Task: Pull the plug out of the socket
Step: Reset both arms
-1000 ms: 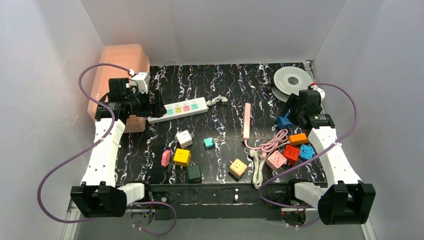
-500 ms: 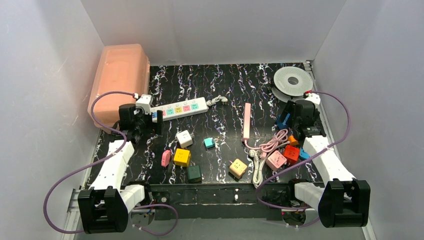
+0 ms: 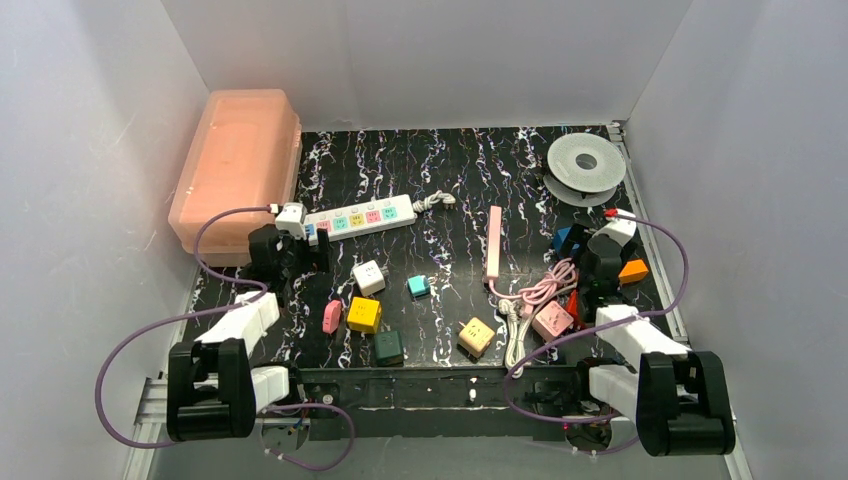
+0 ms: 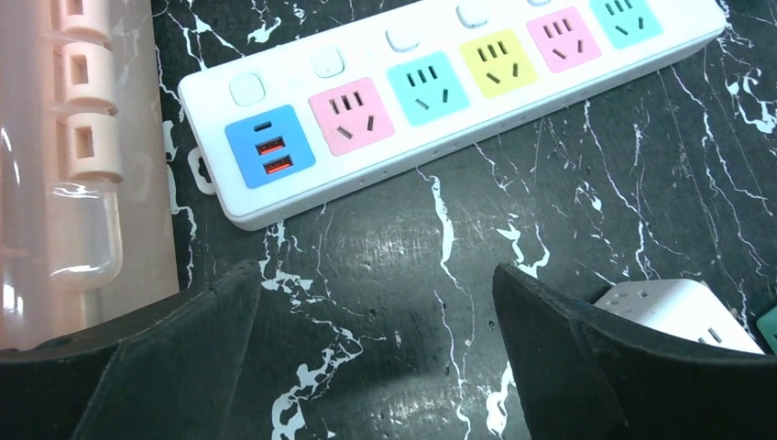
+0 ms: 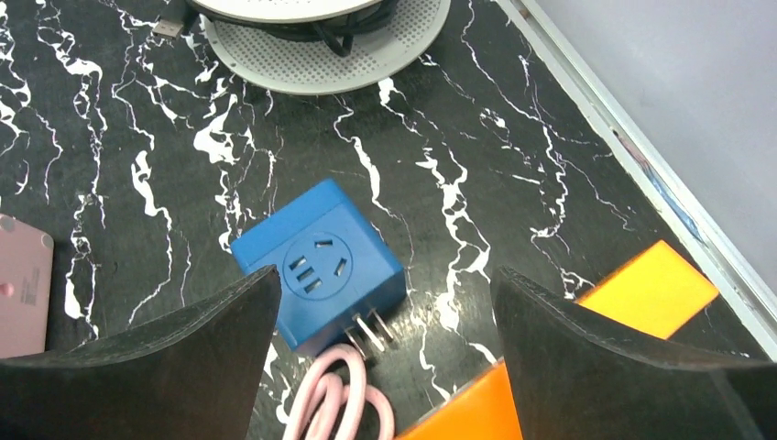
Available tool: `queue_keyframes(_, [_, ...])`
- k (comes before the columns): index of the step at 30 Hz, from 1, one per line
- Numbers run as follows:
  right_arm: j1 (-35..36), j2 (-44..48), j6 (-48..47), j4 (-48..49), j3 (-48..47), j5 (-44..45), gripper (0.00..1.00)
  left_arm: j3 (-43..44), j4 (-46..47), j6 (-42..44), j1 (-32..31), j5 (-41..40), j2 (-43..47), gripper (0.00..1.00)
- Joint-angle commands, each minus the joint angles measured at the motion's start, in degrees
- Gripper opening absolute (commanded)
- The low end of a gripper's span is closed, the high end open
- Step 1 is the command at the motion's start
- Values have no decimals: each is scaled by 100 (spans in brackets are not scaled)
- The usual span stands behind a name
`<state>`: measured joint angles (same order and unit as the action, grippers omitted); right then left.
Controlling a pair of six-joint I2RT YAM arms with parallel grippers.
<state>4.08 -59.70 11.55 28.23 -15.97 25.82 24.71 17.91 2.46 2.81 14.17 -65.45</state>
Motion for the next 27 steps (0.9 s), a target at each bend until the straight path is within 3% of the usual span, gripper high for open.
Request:
queue_keyframes(1, [-30,-397,-150,1307,54,227,92,-345,1444,-202,105,-22,-149,98])
queue_keyframes(12, [-28,-925,-516,2486,250,-76,93,-1098,3528,-193,115,-281,-827,98])
queue_keyframes(18, [49,-1166,-951,3773,856,-923,93,-1592,5828,-202,119,-40,-2142,98])
queue_keyframes(19, [45,-1285,-933,3760,798,-946,93,-1519,5754,-189,116,42,-2092,98])
queue_keyframes(21, [7,-1614,-945,3685,573,-938,93,-1135,4483,-6,111,196,-1812,98])
queue_keyframes(24, [-326,-1628,-572,2656,67,-1287,94,-787,3925,-48,112,151,-1903,98])
queue_keyframes(27, [-580,-1622,-505,2574,30,-1485,94,-859,4148,-103,111,150,-1964,98])
